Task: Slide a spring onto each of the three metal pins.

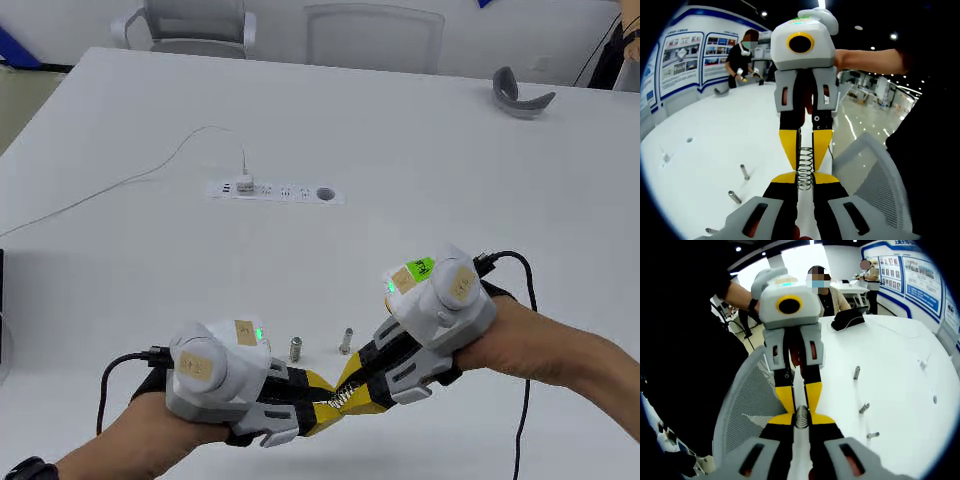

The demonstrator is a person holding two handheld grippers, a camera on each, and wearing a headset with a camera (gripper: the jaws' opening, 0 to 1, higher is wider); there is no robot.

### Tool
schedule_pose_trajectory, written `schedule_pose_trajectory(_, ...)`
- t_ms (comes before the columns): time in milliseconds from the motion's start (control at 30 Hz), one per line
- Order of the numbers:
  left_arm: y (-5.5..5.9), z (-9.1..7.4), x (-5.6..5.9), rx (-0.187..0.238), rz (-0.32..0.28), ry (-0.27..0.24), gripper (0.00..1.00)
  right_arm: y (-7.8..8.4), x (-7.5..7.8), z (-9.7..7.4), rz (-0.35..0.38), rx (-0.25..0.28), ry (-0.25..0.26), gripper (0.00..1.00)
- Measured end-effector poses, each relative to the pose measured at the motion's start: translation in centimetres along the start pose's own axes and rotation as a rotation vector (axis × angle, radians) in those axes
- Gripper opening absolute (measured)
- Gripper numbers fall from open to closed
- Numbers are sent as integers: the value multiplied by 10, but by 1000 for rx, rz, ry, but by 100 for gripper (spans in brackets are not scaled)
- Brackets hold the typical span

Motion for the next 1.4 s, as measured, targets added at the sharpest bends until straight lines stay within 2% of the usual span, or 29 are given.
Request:
schedule_pose_trajectory(433, 7, 3, -3, -8, -10, -17, 16, 13, 1, 2, 40, 3, 45, 12)
schedule_pose_trajectory(833, 23, -4, -10, -25, -48, -67, 20, 37, 2, 2, 99, -24, 97, 12)
schedule_pose_trajectory(900, 27, -4, -11, -33, -60, -79, 21, 42, 2, 2, 116, -33, 105, 12)
schedule_pose_trajectory(1067, 39, -6, -16, -55, -82, -118, 24, 61, 8, 4, 153, -96, 144, 12)
schedule_pose_trajectory(1267, 51, -10, -21, -69, -112, -163, 28, 76, 14, 5, 192, -145, 205, 12)
schedule_pose_trajectory(1400, 62, -14, -26, -83, -144, -195, 32, 83, 20, 8, 225, -159, 243, 12)
Point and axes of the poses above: the centre of the closed fingertips' face, and the gripper's own axes: z roughly forward along the fingers, x roughly to its right, y roughly out of its underside, the point moved 5 cm from there along -z, roughly backward along the fingers, and after that the axes turned 7 degrees about -y, right-handed, at the moved point
